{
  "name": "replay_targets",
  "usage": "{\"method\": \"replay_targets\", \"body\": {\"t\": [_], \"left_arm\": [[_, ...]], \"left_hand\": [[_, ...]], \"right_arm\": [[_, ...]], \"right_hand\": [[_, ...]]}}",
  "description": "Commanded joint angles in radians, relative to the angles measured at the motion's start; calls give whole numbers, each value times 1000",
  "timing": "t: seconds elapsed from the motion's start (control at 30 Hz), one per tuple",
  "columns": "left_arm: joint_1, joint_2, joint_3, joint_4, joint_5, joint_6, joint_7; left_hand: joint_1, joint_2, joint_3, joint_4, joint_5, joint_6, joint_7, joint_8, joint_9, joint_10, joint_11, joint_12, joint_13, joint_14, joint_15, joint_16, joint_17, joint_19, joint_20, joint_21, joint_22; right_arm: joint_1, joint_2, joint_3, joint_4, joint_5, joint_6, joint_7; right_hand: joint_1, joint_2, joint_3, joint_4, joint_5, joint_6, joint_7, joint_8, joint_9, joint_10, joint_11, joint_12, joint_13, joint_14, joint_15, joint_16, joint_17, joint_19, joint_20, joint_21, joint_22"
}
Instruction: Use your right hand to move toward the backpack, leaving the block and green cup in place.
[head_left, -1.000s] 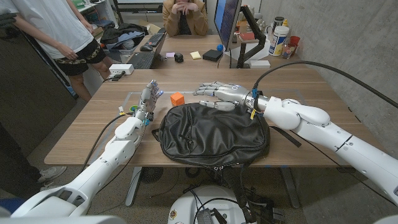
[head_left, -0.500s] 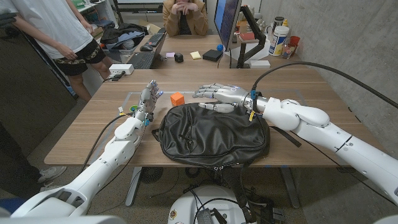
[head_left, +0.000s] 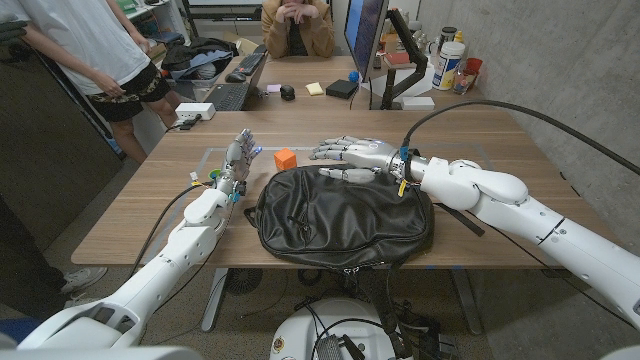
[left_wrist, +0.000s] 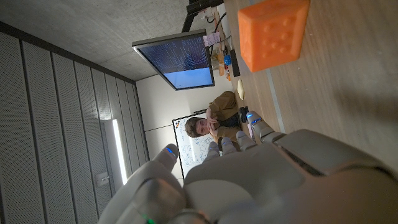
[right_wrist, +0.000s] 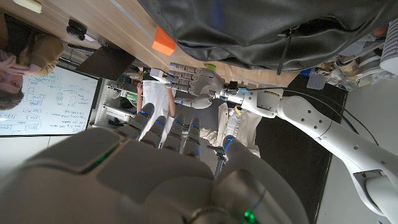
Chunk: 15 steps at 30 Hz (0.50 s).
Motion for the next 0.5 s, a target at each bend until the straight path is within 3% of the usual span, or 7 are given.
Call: {"method": "replay_targets", "body": {"t": [0.03,0.5], "left_arm": [[-2,0,-1,4,0,-2,-3],[5,2,-2,-4,-2,-1,-1]], "left_hand": [[-11,93,-2,1,2,-19,-3,-3,2,-10,1,4,3,-33,-43,0,3,5,-40,-2,1],[-11,93,-3,1,2,-20,-3,-3,2,-10,0,4,3,-33,-43,0,3,5,-39,-5,1]], "right_arm": [[5,-1,-11,-3,-14,-12,15],[9,0,-24,-2,-24,-20,30]], "right_hand": [[11,44,3,-9,-3,-4,-1,0,5,-4,-2,0,5,-6,-76,1,3,2,-79,-4,5],[19,45,5,-15,-4,-6,-2,-1,5,-9,0,-1,5,-7,-75,1,3,4,-78,-7,5]]}}
